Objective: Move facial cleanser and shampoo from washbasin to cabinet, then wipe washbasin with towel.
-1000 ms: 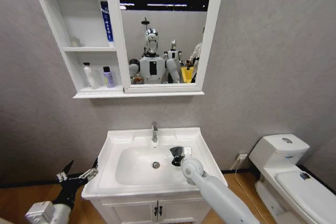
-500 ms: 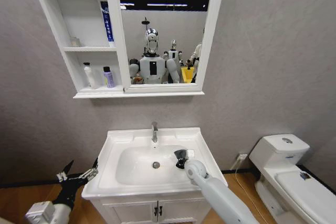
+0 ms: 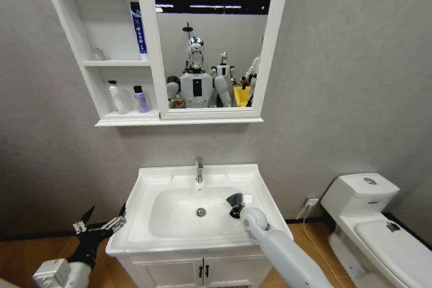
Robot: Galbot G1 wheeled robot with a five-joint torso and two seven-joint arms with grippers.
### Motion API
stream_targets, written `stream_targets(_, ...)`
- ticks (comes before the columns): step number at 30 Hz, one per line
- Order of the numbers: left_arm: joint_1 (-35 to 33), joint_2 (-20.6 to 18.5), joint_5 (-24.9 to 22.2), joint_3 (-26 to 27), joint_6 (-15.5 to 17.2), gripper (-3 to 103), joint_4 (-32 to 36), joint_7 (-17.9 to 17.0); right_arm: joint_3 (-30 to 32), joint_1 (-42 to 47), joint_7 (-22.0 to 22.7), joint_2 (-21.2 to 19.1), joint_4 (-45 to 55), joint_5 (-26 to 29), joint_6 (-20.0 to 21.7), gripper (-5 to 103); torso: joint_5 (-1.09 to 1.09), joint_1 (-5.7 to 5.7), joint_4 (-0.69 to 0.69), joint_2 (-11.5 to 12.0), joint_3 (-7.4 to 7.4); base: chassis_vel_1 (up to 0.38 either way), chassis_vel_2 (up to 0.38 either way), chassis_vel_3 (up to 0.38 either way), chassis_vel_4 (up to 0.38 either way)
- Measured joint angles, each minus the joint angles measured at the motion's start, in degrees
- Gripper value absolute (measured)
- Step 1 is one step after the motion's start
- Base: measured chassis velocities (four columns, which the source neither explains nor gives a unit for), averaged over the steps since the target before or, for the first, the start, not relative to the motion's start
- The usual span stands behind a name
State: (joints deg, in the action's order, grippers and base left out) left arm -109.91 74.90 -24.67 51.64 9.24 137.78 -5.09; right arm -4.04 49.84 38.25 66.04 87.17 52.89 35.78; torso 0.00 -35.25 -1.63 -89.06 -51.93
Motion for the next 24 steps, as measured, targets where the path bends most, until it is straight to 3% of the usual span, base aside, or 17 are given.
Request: stream_targets(24,0.0,0.0,0.0,0.0,0.0,100,0.0,0.0,-1.0,-2.1,-5.6,3.6,-6.8,-5.3,-1.5,6,-0.02,-0.02,-0.06,0.0,-0.02,0.000,0.000,0.000,0.000)
